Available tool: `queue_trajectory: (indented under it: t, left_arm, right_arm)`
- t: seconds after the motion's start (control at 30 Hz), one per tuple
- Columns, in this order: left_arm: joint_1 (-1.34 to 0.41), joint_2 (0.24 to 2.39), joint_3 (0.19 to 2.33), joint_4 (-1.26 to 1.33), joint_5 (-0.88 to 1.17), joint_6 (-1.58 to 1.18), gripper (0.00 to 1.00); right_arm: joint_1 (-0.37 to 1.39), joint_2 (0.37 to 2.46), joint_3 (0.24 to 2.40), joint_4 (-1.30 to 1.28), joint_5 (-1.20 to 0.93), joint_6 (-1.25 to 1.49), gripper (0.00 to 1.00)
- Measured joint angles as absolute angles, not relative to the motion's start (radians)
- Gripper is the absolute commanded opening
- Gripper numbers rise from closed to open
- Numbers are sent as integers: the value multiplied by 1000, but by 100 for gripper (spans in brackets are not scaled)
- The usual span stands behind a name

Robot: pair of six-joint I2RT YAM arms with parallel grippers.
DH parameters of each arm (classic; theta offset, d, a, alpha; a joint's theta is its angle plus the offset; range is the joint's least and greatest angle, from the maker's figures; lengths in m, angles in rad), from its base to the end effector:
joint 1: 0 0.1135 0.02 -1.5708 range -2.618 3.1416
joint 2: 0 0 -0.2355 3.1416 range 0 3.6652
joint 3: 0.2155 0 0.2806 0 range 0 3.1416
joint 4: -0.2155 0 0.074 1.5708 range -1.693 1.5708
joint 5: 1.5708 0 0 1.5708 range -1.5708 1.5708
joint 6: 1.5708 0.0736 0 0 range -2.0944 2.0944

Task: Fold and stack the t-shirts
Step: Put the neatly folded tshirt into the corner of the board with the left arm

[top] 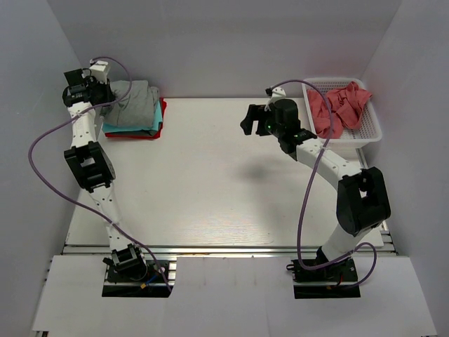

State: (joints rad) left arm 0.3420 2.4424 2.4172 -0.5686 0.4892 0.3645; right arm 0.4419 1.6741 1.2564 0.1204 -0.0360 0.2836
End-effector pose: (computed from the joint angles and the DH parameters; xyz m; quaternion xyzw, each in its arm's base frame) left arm 0.5683 0.1656 0.2404 0.1233 0.8554 -0.0431 0.5012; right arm 0.4149 0.1992 0.2482 -0.0742 0.8005 0.2245 0.5507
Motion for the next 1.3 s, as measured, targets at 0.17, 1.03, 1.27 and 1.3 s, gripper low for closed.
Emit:
queue_trajectory:
  t: [0.17,1.03,1.27,1.3]
  left_arm:
    - [338,2445,2421,-538,381,336,93]
    - [286,2310,2221,-344,561,-23,57]
    - [275,2384,2064,-265,641,-130,50]
    - [271,2400,2042,-250,649,-141,50]
  right_arm:
    - [452,1692,1274,104,-25,280,90]
    - [472,1707,1271,64,31,253,90]
    - [471,1705,1260,46,90,225,90]
    - [471,1705,1259,43,96,223,90]
